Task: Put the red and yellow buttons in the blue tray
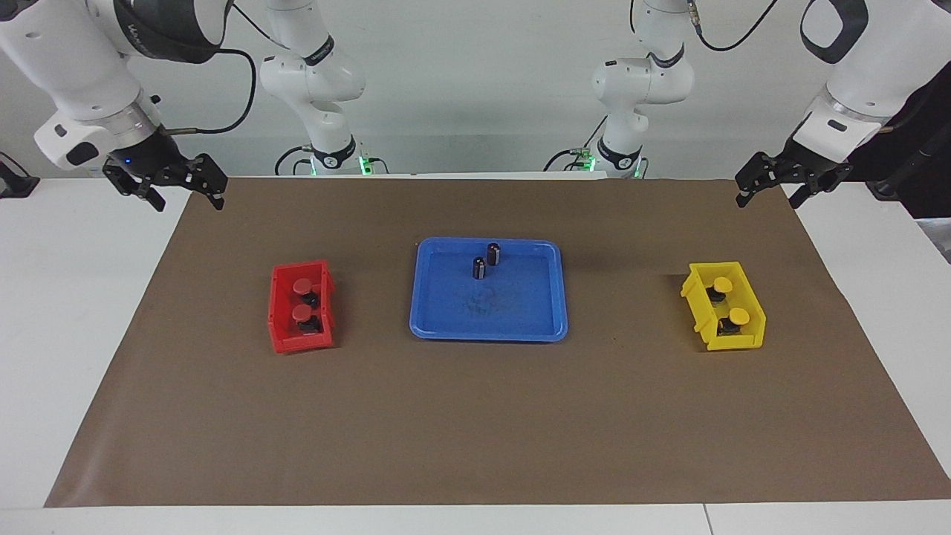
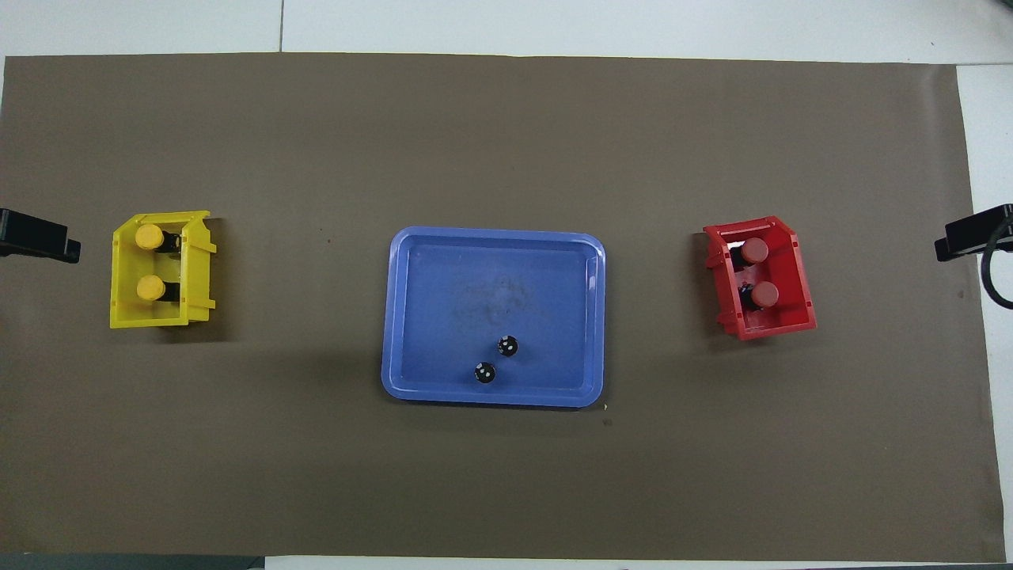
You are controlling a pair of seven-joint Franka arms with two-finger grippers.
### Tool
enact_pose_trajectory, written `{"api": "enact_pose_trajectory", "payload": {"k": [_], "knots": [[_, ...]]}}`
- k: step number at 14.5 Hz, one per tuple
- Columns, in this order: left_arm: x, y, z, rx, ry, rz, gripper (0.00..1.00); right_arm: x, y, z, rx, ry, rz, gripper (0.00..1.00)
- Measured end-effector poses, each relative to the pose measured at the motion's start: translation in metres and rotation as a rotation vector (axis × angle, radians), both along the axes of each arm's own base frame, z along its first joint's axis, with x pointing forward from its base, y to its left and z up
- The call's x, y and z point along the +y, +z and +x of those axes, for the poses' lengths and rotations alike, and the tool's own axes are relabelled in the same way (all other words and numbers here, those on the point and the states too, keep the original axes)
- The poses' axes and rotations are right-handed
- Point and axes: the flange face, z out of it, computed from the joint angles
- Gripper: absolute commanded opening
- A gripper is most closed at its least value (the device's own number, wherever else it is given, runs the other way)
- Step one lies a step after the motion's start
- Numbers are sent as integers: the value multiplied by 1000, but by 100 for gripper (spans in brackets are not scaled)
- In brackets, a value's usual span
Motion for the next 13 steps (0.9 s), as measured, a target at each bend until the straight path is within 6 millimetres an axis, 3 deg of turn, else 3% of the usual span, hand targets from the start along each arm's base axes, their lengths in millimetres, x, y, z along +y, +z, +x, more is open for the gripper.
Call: {"api": "enact_pose_trajectory", "payload": {"k": [13], "knots": [[1,0,0,1,2,0,100,9,-1,1,1,17,0,99]]}}
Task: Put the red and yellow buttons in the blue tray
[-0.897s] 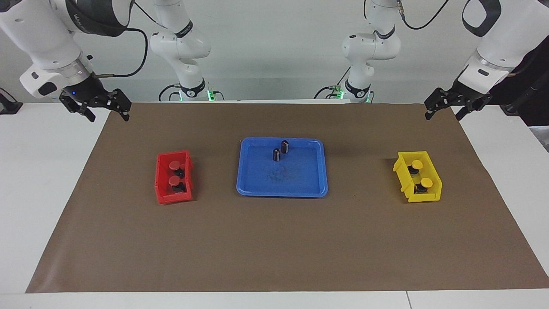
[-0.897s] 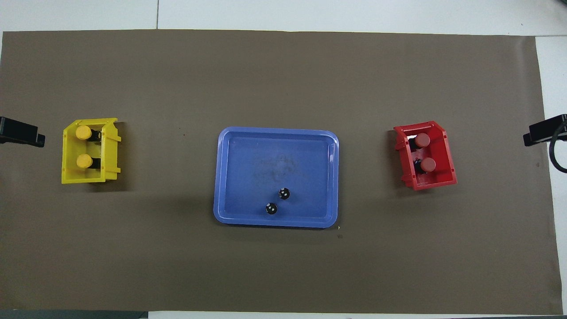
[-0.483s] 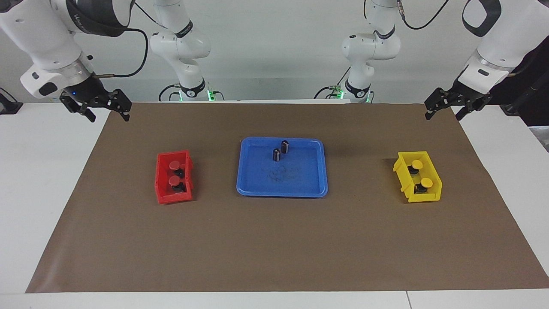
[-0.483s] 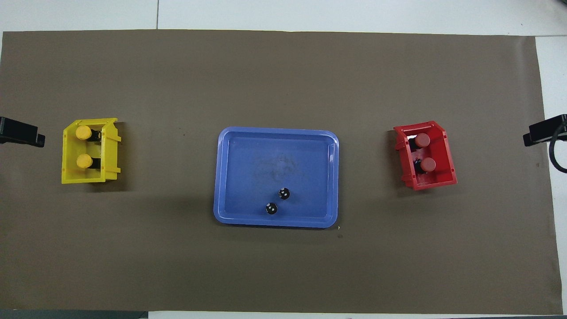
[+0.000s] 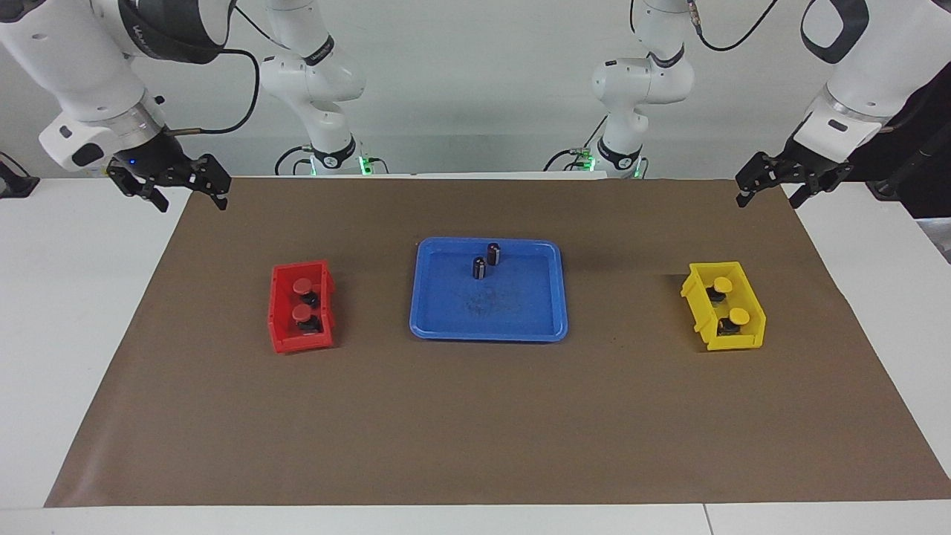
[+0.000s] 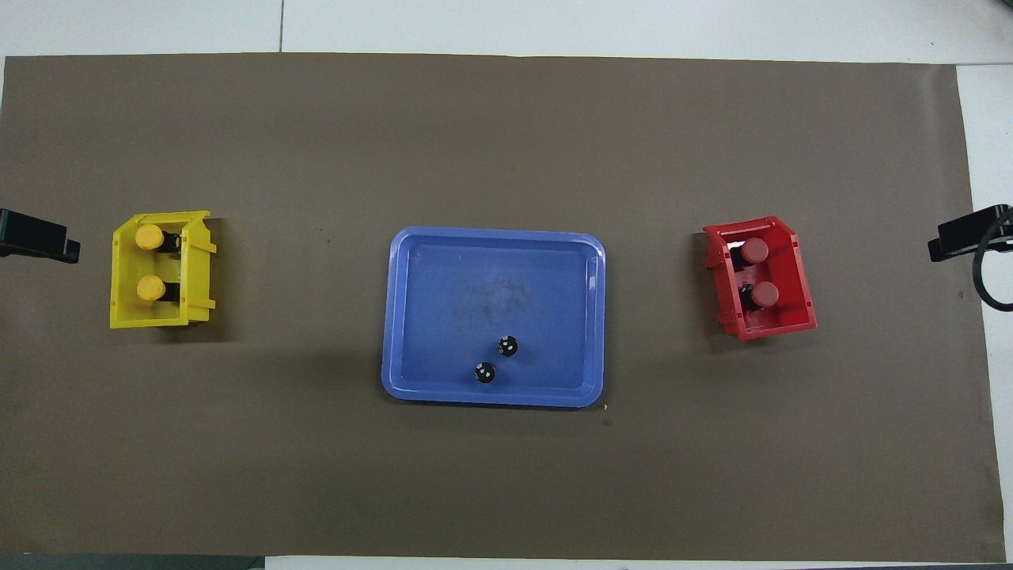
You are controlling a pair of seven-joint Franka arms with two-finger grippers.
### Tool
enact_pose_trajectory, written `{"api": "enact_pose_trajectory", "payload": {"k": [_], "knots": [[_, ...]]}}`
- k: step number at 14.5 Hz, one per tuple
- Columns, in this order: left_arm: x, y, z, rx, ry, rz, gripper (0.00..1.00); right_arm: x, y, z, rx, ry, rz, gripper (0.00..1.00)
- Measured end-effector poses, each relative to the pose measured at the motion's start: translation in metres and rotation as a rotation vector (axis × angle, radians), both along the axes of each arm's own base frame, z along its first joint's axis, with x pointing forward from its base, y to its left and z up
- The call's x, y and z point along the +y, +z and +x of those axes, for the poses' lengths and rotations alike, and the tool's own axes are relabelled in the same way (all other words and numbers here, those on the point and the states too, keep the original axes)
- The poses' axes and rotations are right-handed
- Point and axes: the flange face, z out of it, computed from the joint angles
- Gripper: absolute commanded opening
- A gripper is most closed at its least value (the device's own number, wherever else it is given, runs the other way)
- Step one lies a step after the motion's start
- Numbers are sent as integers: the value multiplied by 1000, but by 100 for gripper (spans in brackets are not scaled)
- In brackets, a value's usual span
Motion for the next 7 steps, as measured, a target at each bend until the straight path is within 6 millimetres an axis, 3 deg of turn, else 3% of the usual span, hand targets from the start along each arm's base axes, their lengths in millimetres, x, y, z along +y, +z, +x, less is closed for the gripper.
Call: {"api": "enact_pose_trajectory", "payload": {"k": [5,7], "knots": [[0,0,0,0,0,0,100,5,-1,2,-9,9,-1,99],[0,0,0,1,0,0,100,13,-12,16,-43,15,2,99]]}}
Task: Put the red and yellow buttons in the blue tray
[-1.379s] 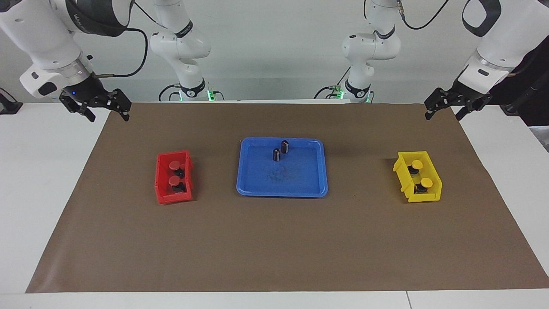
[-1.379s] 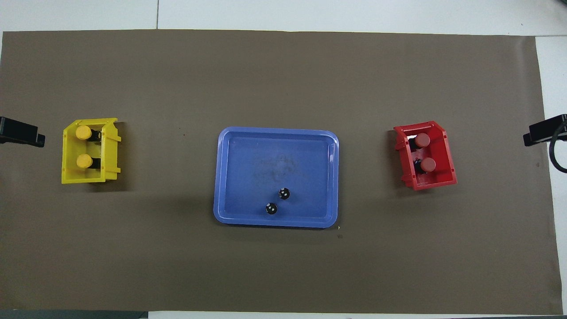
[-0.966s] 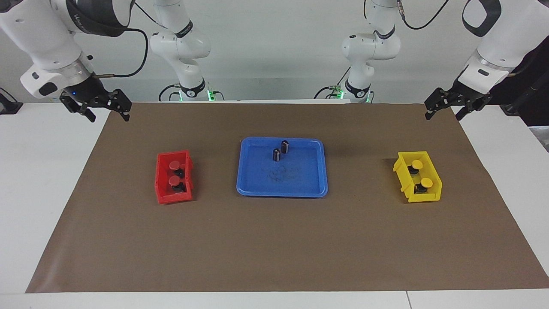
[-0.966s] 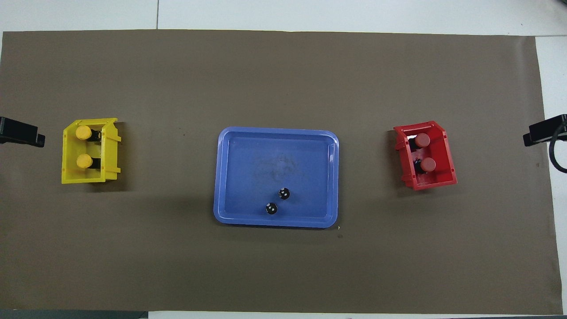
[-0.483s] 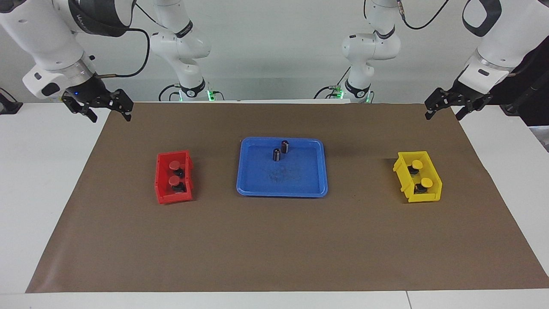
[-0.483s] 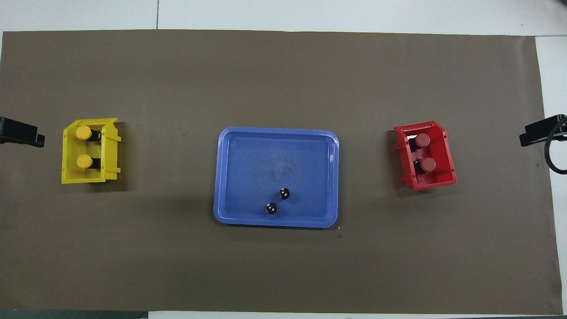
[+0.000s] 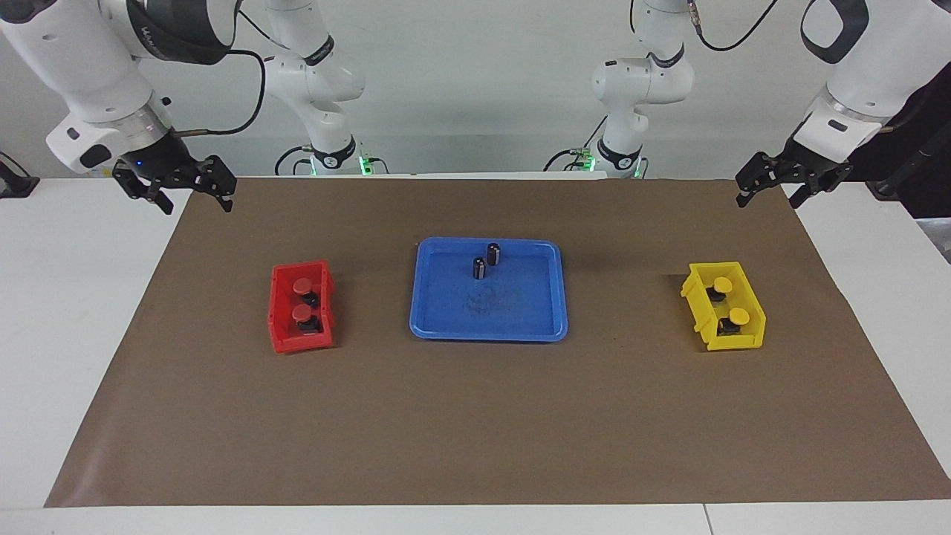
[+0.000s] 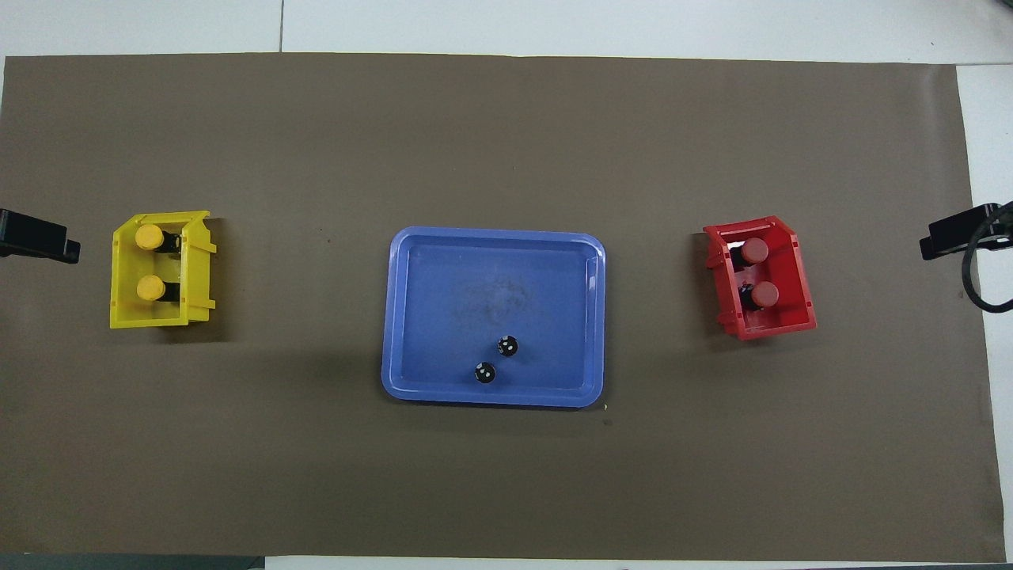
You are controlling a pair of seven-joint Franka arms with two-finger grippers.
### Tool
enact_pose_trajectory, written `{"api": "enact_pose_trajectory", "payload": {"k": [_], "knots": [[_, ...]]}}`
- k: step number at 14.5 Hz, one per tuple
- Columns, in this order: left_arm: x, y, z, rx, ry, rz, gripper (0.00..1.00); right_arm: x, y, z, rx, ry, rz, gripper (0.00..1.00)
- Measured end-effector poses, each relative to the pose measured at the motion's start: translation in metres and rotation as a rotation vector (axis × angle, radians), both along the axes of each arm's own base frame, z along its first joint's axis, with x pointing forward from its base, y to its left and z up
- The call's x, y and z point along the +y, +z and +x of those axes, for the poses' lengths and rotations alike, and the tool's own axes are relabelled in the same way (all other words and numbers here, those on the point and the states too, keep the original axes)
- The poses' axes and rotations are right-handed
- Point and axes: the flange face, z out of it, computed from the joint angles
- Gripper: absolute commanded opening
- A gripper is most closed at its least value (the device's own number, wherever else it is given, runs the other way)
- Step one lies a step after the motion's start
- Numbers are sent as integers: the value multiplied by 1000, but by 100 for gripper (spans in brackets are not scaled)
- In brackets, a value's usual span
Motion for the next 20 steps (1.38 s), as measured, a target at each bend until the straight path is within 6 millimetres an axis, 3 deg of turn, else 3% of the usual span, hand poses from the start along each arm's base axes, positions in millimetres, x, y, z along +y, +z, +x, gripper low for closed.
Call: {"api": "enact_pose_trajectory", "payload": {"k": [2,5,8,11,13,20], "knots": [[0,0,0,0,0,0,100,29,-27,24,-30,1,1,97],[0,0,0,0,0,0,100,72,-92,54,-81,19,23,80],[0,0,0,0,0,0,100,74,-151,55,-104,-4,54,73],[1,0,0,3,3,0,100,76,-197,41,-110,-9,56,69],[3,0,0,3,5,0,100,79,-216,32,-96,-4,54,67],[7,0,0,4,22,0,100,79,-241,19,-83,-6,52,61]]}}
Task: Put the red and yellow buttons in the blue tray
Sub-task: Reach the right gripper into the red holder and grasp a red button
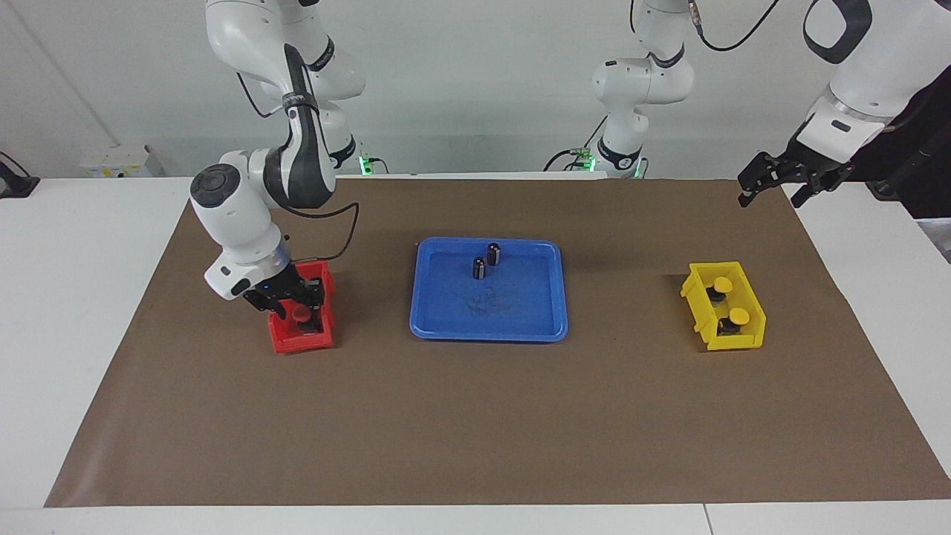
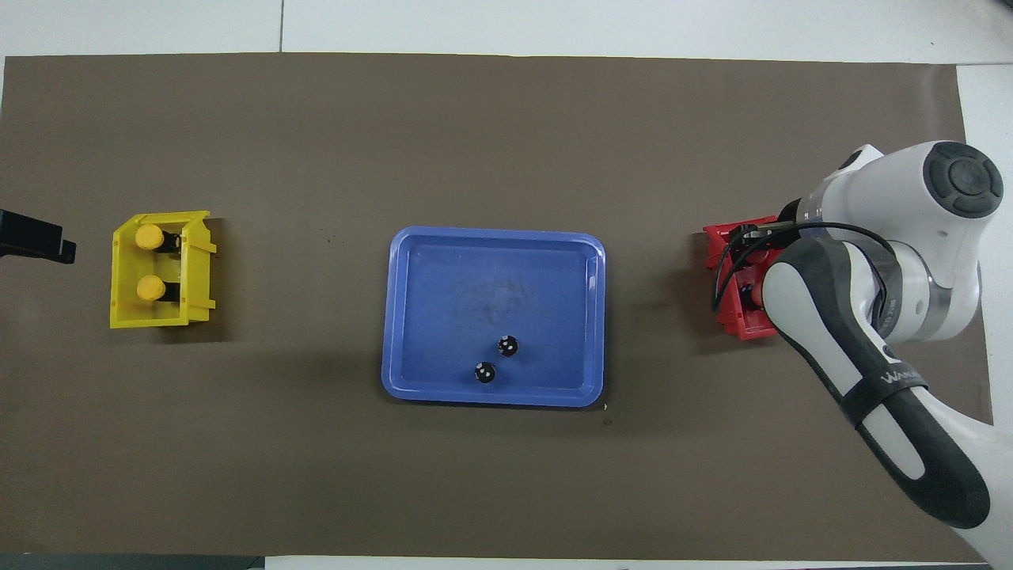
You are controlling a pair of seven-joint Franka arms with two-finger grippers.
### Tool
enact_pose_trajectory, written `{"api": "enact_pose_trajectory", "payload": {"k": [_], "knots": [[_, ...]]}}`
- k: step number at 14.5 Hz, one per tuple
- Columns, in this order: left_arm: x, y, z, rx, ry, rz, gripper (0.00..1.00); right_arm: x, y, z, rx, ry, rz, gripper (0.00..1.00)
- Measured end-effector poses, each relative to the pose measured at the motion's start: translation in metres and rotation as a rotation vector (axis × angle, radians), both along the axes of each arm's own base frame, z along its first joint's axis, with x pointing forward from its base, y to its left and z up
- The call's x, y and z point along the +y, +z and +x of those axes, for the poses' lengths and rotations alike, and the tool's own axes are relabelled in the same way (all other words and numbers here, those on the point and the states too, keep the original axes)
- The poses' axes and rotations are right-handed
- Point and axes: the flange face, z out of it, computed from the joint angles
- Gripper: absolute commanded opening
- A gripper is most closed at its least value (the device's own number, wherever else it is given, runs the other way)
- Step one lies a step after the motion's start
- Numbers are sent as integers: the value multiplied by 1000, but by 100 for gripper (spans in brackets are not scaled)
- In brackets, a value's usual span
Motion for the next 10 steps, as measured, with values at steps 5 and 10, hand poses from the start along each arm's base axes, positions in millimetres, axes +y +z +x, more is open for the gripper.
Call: {"api": "enact_pose_trajectory", "payload": {"k": [5,10], "knots": [[6,0,0,0,14,0,100,-1,-6,-7,-1,4,-1,39],[6,0,0,0,14,0,100,-2,-3,-6,-7,5,-1,23]]}}
